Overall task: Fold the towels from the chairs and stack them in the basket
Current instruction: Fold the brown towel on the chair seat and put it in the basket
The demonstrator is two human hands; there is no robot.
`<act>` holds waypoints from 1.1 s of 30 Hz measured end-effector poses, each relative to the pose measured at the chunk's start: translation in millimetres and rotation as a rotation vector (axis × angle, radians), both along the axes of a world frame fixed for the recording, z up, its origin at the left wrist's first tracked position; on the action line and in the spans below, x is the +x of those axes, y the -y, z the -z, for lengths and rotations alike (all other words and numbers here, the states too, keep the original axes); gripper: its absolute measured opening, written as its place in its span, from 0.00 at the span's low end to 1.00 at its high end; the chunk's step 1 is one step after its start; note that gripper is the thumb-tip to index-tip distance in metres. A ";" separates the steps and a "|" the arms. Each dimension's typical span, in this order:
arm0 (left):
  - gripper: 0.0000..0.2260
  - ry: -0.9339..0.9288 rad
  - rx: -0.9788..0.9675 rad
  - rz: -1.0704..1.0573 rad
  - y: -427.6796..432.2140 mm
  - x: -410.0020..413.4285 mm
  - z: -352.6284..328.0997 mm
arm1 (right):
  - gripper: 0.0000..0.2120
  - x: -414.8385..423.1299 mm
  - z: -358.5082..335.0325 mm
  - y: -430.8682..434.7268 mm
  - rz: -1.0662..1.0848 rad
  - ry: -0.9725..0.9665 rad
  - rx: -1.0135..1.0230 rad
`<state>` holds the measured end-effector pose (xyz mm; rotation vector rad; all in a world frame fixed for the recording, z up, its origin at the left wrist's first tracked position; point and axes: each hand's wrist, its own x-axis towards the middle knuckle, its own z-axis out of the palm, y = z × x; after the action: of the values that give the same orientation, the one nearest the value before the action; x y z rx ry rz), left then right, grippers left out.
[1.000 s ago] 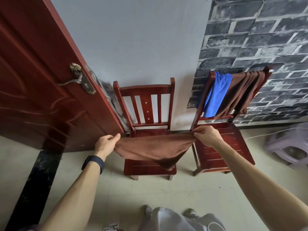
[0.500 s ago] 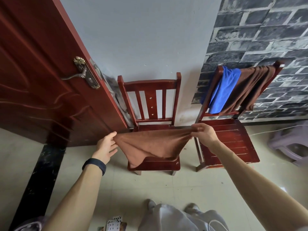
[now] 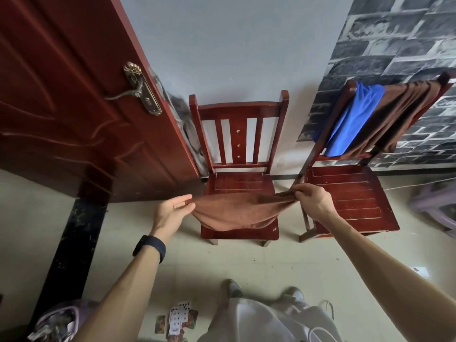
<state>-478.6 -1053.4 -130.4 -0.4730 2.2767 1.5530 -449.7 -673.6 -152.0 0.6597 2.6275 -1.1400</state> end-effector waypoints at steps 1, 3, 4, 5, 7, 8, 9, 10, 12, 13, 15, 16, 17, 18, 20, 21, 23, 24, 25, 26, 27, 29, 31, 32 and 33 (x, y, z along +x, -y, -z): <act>0.14 -0.023 -0.069 0.061 2.4 3.0 1.8 | 0.13 4.9 1.6 3.4 -0.018 -0.002 -0.006; 0.11 -0.080 -0.275 0.161 6.9 10.6 8.1 | 0.14 16.8 7.9 8.4 -0.036 -0.037 0.051; 0.08 -0.106 -0.409 0.202 9.4 14.8 11.9 | 0.13 23.7 12.9 9.2 -0.038 -0.077 0.118; 0.06 -0.124 -0.536 0.226 13.4 18.8 16.0 | 0.12 31.3 18.6 10.2 -0.038 -0.113 0.189; 0.05 -0.137 -0.700 0.224 20.5 25.3 21.3 | 0.09 45.4 26.4 11.4 -0.032 -0.140 0.281; 0.06 -0.148 -0.744 0.223 22.4 26.9 23.3 | 0.08 50.2 28.5 11.5 -0.031 -0.133 0.298; 0.06 -0.163 -0.773 0.229 23.5 27.3 24.9 | 0.08 53.4 29.1 11.3 -0.029 -0.110 0.302; 0.07 -0.166 -0.789 0.240 24.3 26.3 26.8 | 0.07 54.8 29.6 10.6 -0.027 -0.076 0.294; 0.06 -0.093 -0.763 0.275 25.9 20.6 32.4 | 0.08 51.6 29.3 7.4 -0.039 0.003 0.276; 0.06 -0.022 -0.737 0.306 26.7 14.7 35.5 | 0.08 46.0 29.4 4.6 -0.054 0.044 0.273; 0.04 0.132 -0.698 0.367 25.6 -3.9 41.5 | 0.09 28.5 31.5 -3.2 -0.075 0.126 0.268; 0.04 0.171 -0.683 0.373 23.5 -15.6 44.5 | 0.09 18.1 34.0 -7.3 -0.082 0.140 0.268; 0.04 0.181 -0.674 0.357 20.4 -29.1 47.9 | 0.09 4.9 36.3 -10.6 -0.086 0.135 0.267; 0.04 0.174 -0.687 0.339 14.9 -43.7 50.7 | 0.09 -10.0 39.7 -12.9 -0.081 0.124 0.261; 0.05 0.142 -0.758 0.287 -2.7 -72.9 58.3 | 0.10 -40.8 51.6 -16.8 -0.073 0.122 0.244; 0.06 0.135 -0.783 0.265 -12.0 -88.7 65.0 | 0.10 -58.0 59.0 -17.9 -0.069 0.131 0.241; 0.05 0.173 -0.778 0.204 -27.9 -113.9 84.7 | 0.12 -89.7 80.8 -19.4 -0.048 0.186 0.247; 0.05 0.195 -0.745 0.151 -32.8 -125.3 98.2 | 0.12 -106.2 93.0 -18.1 -0.033 0.203 0.239; 0.06 0.212 -0.701 0.109 -35.9 -137.0 113.8 | 0.13 -121.5 107.0 -16.8 -0.007 0.206 0.223; 0.07 0.226 -0.653 0.064 -38.7 -147.9 129.6 | 0.13 -134.9 122.2 -15.6 0.021 0.200 0.210; 0.07 0.227 -0.585 0.006 -41.0 -158.7 146.4 | 0.13 -147.5 137.6 -14.0 0.043 0.179 0.207; 0.06 0.215 -0.425 -0.122 -45.5 -179.7 180.7 | 0.11 -167.2 174.3 -11.1 0.097 0.132 0.170; 0.05 0.184 -0.315 -0.221 -49.6 -200.3 211.2 | 0.10 -183.8 213.9 -7.0 0.156 0.082 0.085; 0.04 0.166 -0.269 -0.261 -51.0 -209.0 225.1 | 0.09 -191.5 233.5 -5.7 0.182 0.062 0.054; 0.04 0.144 -0.219 -0.292 -51.7 -218.1 241.7 | 0.10 -199.1 249.4 -4.2 0.211 0.046 0.029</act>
<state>-696.7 -1001.8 -372.2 -0.9815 2.3547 1.3446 -648.8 -669.4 -401.4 0.9759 2.5888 -1.1271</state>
